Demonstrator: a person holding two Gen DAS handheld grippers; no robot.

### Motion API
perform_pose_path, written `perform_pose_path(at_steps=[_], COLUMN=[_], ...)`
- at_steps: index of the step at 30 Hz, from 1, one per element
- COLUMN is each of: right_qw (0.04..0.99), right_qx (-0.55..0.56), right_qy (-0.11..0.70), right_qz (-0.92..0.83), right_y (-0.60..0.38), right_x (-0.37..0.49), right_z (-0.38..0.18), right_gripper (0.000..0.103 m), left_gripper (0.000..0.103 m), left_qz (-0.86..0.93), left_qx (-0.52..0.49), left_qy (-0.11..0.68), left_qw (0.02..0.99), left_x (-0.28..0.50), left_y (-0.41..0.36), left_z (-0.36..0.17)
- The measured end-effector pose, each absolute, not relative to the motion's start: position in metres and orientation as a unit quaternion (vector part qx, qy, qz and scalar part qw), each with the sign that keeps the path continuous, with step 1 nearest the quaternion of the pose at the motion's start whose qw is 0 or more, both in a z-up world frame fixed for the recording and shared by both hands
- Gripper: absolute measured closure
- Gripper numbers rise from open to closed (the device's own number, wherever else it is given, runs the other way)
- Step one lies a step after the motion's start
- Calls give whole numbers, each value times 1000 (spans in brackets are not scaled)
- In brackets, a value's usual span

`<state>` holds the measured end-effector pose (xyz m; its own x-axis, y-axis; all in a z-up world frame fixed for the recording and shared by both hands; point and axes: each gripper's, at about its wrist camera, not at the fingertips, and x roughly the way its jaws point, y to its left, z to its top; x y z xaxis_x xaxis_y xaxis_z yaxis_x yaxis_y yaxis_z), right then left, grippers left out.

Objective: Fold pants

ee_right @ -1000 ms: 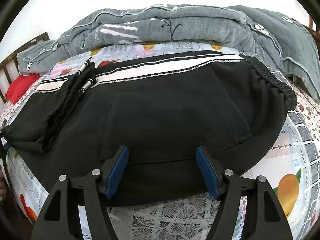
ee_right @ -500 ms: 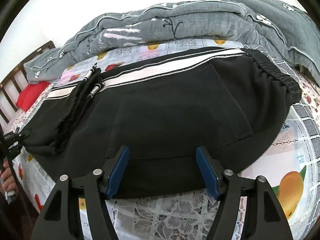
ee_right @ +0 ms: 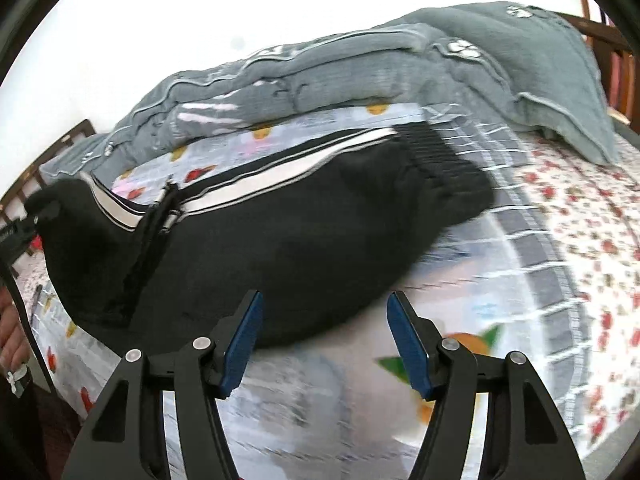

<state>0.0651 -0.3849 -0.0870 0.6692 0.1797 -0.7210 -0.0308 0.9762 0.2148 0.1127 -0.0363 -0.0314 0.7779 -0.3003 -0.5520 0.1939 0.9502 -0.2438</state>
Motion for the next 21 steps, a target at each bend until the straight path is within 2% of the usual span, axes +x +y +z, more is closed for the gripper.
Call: perform_pose_path(at_steps=[5, 9, 11, 12, 13, 14, 16, 18, 21], right_qw=[908, 904, 901, 901, 901, 902, 904, 904, 894], right_qx=[106, 114, 117, 118, 119, 119, 124, 137, 169], right_qy=[404, 412, 416, 416, 414, 412, 402, 394, 389], right_qz=[31, 24, 32, 37, 43, 51, 69, 92, 143], right_y=[-416, -424, -420, -418, -414, -409, -399, -389, -369], right_x=[47, 44, 47, 49, 51, 54, 60, 68, 82], right_z=[-85, -91, -94, -94, -93, -92, -88, -84, -83], right_gripper=[39, 39, 39, 39, 39, 39, 39, 39, 39], left_gripper=[90, 89, 86, 83, 69, 43, 20, 20, 20], left_qz=[-208, -239, -249, -260, -284, -303, -327, -304, -245], left_qx=[-85, -97, -90, -82, -73, -71, -61, -41, -10], left_qy=[363, 423, 422, 409, 393, 382, 325, 285, 293], left_qw=[904, 869, 867, 871, 872, 870, 885, 908, 924], left_x=[130, 141, 135, 127, 117, 113, 85, 67, 52], left_y=[-112, -133, -133, -127, -121, -117, -95, -76, -50], left_z=[-79, -115, -113, -106, -97, -93, -75, -64, -70])
